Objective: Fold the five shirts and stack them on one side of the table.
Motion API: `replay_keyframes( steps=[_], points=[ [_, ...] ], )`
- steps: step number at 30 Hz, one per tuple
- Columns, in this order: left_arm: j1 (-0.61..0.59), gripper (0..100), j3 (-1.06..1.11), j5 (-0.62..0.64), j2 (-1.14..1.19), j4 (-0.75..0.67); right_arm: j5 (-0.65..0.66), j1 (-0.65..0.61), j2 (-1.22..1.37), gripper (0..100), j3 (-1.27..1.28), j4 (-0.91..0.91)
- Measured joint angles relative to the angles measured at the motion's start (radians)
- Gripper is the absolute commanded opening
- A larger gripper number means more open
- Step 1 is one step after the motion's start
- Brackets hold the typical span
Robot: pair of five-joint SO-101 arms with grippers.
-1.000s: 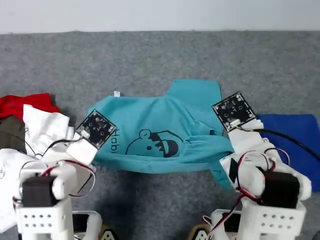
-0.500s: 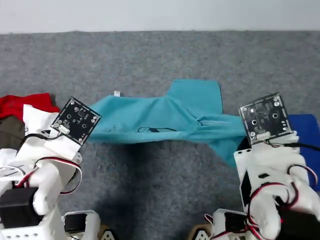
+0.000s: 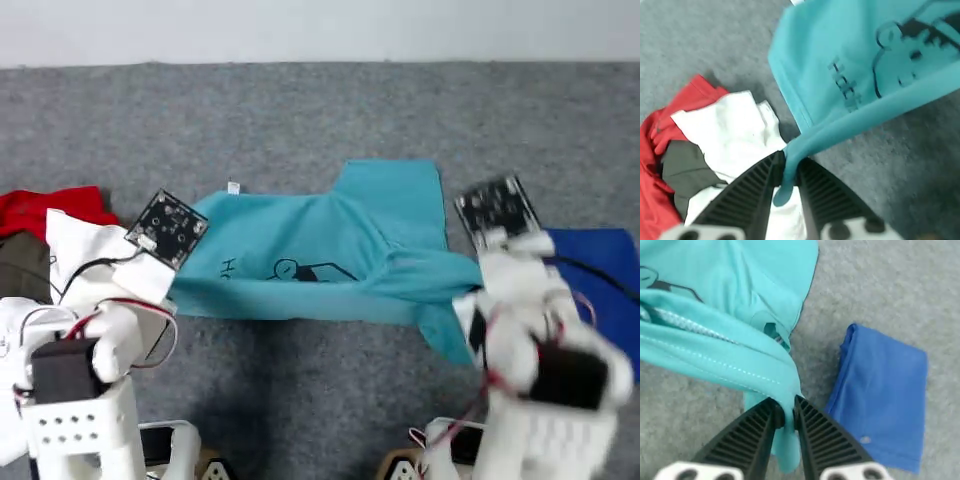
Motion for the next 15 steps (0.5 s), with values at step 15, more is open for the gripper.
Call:
replay_keyframes(
  steps=[15],
  points=[
    [0.000,1,-0.078,0.063,0.611,-0.511,-0.015,-0.152,0.508,0.9,0.008,-0.569]
  ],
)
